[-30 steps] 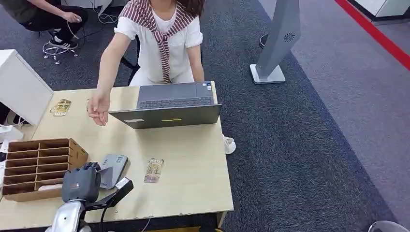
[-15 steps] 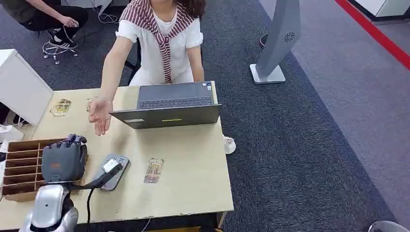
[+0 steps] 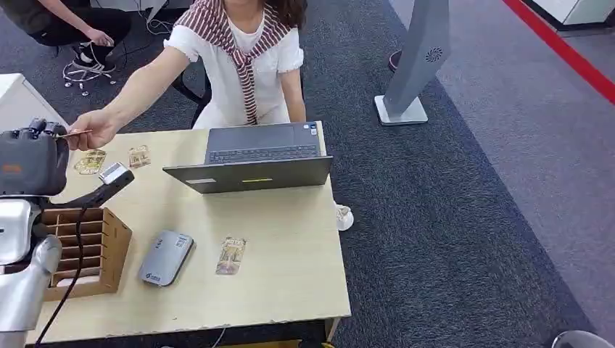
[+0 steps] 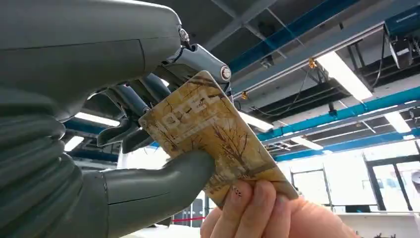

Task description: Pass the card to the sensor for recognition and then transmit it.

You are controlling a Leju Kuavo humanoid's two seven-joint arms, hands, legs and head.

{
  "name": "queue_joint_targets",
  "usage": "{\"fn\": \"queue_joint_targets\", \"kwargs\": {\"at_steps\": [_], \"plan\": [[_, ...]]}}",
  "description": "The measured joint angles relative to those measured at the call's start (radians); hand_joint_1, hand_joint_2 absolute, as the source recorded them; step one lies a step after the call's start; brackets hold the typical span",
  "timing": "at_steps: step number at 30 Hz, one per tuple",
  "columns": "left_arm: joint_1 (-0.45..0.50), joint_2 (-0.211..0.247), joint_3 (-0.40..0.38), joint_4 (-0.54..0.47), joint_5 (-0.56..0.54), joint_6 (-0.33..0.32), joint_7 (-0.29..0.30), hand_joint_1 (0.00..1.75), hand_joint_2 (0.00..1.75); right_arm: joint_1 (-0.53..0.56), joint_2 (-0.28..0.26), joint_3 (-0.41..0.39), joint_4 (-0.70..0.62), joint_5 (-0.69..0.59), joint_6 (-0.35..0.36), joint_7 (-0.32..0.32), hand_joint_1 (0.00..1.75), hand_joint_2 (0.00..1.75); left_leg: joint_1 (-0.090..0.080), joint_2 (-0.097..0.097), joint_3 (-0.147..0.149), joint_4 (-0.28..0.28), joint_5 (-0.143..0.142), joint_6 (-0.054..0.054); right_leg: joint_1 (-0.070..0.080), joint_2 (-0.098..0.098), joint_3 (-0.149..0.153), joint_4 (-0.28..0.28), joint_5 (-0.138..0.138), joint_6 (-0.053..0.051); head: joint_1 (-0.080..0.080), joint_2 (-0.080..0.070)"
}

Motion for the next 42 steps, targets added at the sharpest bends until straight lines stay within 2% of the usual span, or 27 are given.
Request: {"fn": "queue_joint_targets", "kwargs": {"at_steps": [4, 5, 6, 15, 28, 32, 34, 37, 39, 42], "plan": [[-0.033, 0.011, -0.001, 0.046, -0.005, 0.003, 0.015, 1.75, 1.75, 0.0, 0.0, 0.0, 0.0, -0.002, 0.001, -0.003, 0.0, 1.75, 0.0, 0.004, 0.0, 0.0, 0.0, 0.0, 0.0, 0.004, -0.001, 0.0, 0.001, -0.001, 0.0, 0.0], [-0.039, 0.013, -0.001, 0.053, -0.005, 0.004, 0.017, 0.07, 1.75, 0.0, 0.0, 0.0, 0.0, -0.003, 0.001, -0.003, 0.0, 1.75, 0.0, 0.005, 0.0, 0.0, 0.0, 0.0, 0.0, 0.004, -0.001, 0.0, 0.001, -0.001, 0.0, 0.0], [-0.044, 0.015, -0.001, 0.06, -0.003, 0.006, 0.019, 0.0, 1.75, 0.0, 0.0, 0.0, 0.0, -0.003, 0.001, -0.003, 0.0, 1.75, 0.0, 0.005, -0.001, 0.0, 0.0, 0.0, 0.0, 0.004, -0.002, 0.0, 0.001, -0.001, 0.0, 0.0], [-0.058, 0.02, -0.001, 0.09, -0.002, 0.04, 0.032, 0.0, 1.75, 0.0, 0.0, 0.0, 0.0, -0.008, 0.001, -0.003, 0.0, 1.75, 0.0, 0.004, -0.001, 0.0, -0.001, 0.0, 0.0, 0.004, -0.002, 0.0, 0.0, -0.001, 0.0, 0.0], [-0.059, 0.02, -0.001, 0.104, -0.001, 0.044, 0.032, 0.0, 1.75, 0.0, 0.0, 0.0, 0.0, -0.014, 0.001, -0.003, 0.0, 1.75, 0.0, 0.004, -0.001, 0.0, -0.001, 0.0, 0.0, 0.004, -0.002, 0.0, 0.0, -0.001, 0.0, 0.0], [-0.039, 0.02, 0.0, 0.098, 0.024, 0.085, 0.015, 0.0, 1.75, 0.0, -0.001, 0.0, 0.0, -0.029, 0.0, -0.003, 0.0, 1.75, 0.0, 0.004, -0.002, 0.0, -0.001, 0.0, -0.001, 0.004, -0.002, 0.0, 0.0, -0.001, 0.0, 0.0], [0.045, 0.021, 0.003, 0.036, 0.065, 0.141, -0.026, 0.0, 1.75, 0.0, -0.001, 0.0, 0.0, -0.054, -0.005, -0.005, 0.0, 1.75, 0.0, 0.006, -0.001, -0.002, -0.002, 0.002, -0.003, 0.006, 0.0, 0.001, 0.0, -0.001, 0.0, 0.0], [0.34, 0.018, 0.046, -0.203, 0.058, 0.25, -0.074, 0.0, 1.75, 0.002, -0.001, -0.002, 0.002, -0.106, -0.016, -0.016, 0.0, 1.75, -0.004, 0.022, 0.009, -0.005, -0.009, 0.001, -0.007, 0.022, 0.0, 0.0, -0.003, 0.001, -0.001, 0.0], [0.518, 0.011, 0.068, -0.312, 0.039, 0.29, -0.085, 0.0, 1.75, 0.004, -0.001, -0.004, 0.005, -0.115, -0.018, -0.019, 0.0, 1.75, -0.003, 0.024, 0.009, -0.005, -0.011, 0.003, -0.006, 0.025, -0.001, 0.0, -0.004, 0.002, 0.0, 0.0], [0.671, 0.006, 0.1, -0.404, 0.029, 0.305, -0.085, 0.0, 1.75, 0.004, -0.001, -0.005, 0.009, -0.116, -0.019, -0.021, 0.0, 1.75, -0.003, 0.016, 0.007, -0.005, -0.011, 0.003, -0.004, 0.017, 0.0, -0.001, -0.008, 0.004, 0.001, 0.0]]}}
